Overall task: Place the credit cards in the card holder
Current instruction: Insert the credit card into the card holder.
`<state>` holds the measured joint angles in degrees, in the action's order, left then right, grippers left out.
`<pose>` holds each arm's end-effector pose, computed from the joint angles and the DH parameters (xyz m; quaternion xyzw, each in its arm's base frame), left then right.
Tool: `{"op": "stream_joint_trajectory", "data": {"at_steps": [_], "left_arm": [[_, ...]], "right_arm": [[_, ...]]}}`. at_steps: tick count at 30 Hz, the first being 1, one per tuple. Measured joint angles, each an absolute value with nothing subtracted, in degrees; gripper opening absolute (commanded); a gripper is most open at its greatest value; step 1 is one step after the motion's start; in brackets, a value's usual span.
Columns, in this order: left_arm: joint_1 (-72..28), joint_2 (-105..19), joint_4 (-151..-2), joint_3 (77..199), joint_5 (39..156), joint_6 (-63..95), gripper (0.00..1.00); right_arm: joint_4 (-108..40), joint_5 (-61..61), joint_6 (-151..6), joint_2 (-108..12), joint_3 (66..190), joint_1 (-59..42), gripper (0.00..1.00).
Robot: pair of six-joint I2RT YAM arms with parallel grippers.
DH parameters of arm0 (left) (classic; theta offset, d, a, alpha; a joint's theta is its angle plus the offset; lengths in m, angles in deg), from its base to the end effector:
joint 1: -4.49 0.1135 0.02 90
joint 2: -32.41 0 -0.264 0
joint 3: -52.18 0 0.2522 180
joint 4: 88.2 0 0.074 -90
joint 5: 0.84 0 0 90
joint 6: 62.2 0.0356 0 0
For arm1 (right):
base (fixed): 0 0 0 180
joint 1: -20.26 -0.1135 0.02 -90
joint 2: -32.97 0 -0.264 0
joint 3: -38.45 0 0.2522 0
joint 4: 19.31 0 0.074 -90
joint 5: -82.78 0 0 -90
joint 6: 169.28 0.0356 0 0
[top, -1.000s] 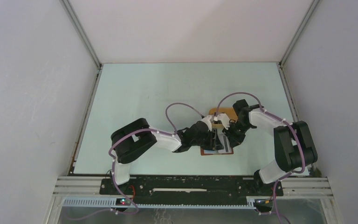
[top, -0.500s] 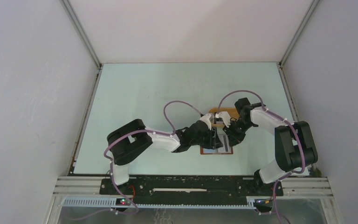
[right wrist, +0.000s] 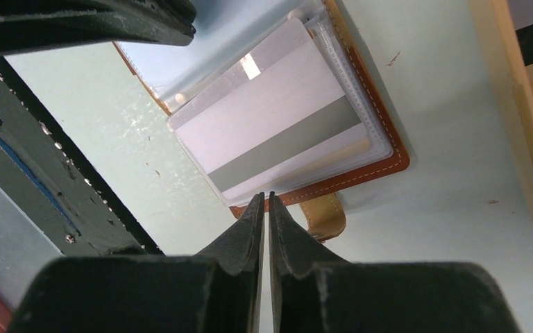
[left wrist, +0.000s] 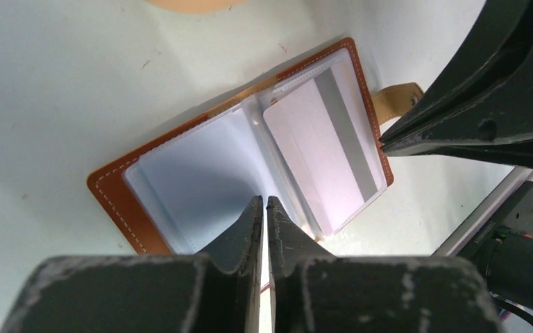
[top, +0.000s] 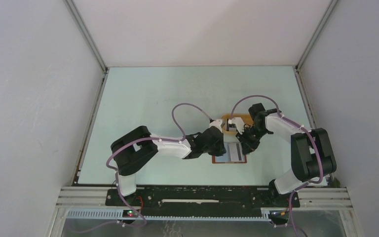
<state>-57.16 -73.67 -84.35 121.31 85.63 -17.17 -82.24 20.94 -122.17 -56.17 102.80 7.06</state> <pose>0.1812 -0.3313 0.1440 0.1191 0.9011 -0.3169 0.2711 0.2388 0.0733 0.1664 -0.4602 0.8536 0.2302 0.0810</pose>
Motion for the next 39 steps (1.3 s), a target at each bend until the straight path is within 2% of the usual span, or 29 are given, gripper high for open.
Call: {"op": "stream_joint_trajectory", "data": {"at_steps": [18,29,39], "left_arm": [[-56.85,-78.76,-83.32,126.87,88.69,-16.36,0.09],[-56.40,-78.89,-83.65,127.17,90.90,-15.79,0.16],[-54.01,-61.80,-83.71,118.32,90.11,-7.68,0.18]], "right_arm": [[-79.92,18.63,-118.08,-58.82,102.98,7.39,0.11],[-81.06,19.07,-117.54,-60.19,104.29,7.70,0.15],[-86.04,28.70,-123.98,-43.10,104.64,8.42,0.21]]}}
